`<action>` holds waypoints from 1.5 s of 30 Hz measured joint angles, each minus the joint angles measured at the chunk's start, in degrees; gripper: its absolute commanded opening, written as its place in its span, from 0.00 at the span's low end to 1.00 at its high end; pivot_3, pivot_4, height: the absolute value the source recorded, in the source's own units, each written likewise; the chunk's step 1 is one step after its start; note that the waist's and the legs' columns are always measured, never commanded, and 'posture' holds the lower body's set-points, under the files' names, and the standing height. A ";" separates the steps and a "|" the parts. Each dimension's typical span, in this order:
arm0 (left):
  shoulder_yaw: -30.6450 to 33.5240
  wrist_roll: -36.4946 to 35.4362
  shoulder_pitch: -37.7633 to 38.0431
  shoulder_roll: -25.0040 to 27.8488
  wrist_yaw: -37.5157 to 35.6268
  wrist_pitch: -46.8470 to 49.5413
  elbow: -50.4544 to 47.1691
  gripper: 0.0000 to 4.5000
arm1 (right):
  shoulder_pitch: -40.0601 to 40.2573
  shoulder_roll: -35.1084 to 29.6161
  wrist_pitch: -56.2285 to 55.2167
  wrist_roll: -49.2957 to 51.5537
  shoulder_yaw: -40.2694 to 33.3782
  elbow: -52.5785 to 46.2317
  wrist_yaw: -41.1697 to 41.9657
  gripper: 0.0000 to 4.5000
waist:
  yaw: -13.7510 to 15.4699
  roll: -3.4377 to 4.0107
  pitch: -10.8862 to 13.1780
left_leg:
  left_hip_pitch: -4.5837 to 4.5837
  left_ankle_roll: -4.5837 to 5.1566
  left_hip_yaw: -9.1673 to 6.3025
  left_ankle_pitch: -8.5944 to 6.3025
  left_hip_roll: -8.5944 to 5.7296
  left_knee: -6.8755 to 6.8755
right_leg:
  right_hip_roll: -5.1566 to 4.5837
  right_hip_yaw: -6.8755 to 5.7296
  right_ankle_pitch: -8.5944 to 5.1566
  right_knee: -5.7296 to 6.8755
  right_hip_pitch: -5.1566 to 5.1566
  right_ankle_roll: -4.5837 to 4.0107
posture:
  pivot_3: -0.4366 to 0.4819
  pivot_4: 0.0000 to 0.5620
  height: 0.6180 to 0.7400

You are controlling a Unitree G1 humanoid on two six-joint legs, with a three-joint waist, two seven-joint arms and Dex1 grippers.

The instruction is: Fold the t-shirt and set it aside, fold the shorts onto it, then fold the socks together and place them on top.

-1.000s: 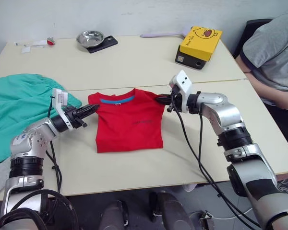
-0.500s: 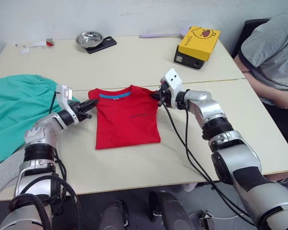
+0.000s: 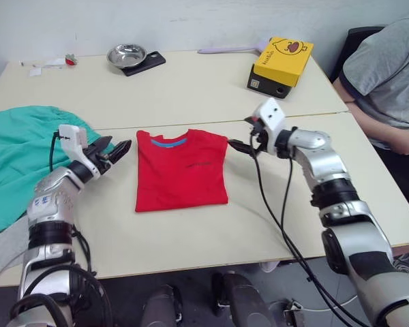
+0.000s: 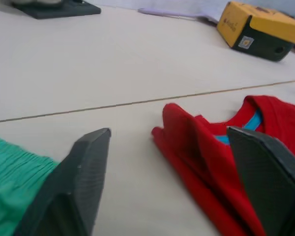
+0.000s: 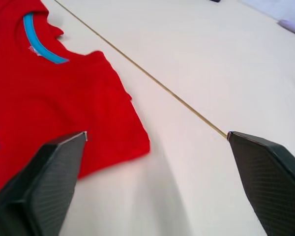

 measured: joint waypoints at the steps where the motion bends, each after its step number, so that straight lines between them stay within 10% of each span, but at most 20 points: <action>1: 0.49 -0.61 2.01 0.02 -1.07 0.08 -3.29 0.99 | 1.54 -0.74 -0.05 0.67 -0.48 -2.66 1.15 1.00 | 0.00 0.00 0.00 | 0.02 -0.01 0.00 0.00 0.00 0.00 | 0.00 0.00 0.00 0.01 0.00 0.00 | 0.48 0.27 1.00; 12: -1.61 0.08 25.21 10.00 -25.08 -13.17 -26.28 0.99 | 19.49 -4.53 -4.86 8.23 5.01 -34.74 18.85 1.00 | 0.16 0.01 0.00 | 0.26 -0.10 -0.07 0.05 -0.01 -0.40 | 0.04 -0.01 0.07 -0.24 0.15 -0.10 | 0.48 0.27 1.00; 23: -12.36 17.15 23.62 8.11 -19.51 -26.77 -22.91 1.00 | 21.86 -2.02 -17.99 -8.32 14.73 -26.05 10.16 0.87 | 0.31 -0.01 -0.01 | 0.18 0.11 -0.04 0.23 -0.07 -0.64 | 0.02 -0.05 0.38 -0.68 0.14 -0.17 | 0.48 0.27 1.00; 34: -16.98 19.69 18.65 8.54 -18.86 -26.74 -17.38 0.29 | 21.73 -1.44 -21.92 -10.96 15.66 -22.74 9.05 0.01 | 0.29 -0.02 -0.04 | 0.30 0.21 -0.04 0.43 -0.04 -0.78 | 0.04 -0.08 0.54 -0.63 0.18 -0.28 | 0.48 0.27 1.00; 38: -16.92 15.95 21.90 11.92 -23.43 -22.96 -21.25 0.01 | 26.10 -4.10 -18.17 -5.84 15.65 -29.94 14.55 0.00 | 0.16 -0.01 -0.04 | 0.30 -0.11 -0.05 0.48 0.01 -0.90 | 0.10 -0.09 0.48 -0.68 0.16 -0.36 | 0.48 0.27 1.00; 45: -15.05 10.57 33.81 16.52 -27.05 -18.92 -32.15 0.01 | 36.37 -10.66 -12.70 1.54 15.65 -45.16 20.82 0.00 | 0.08 -0.02 -0.03 | 0.28 0.07 -0.05 0.18 0.02 -0.86 | 0.10 -0.08 0.36 -0.78 0.16 -0.32 | 0.48 0.27 1.00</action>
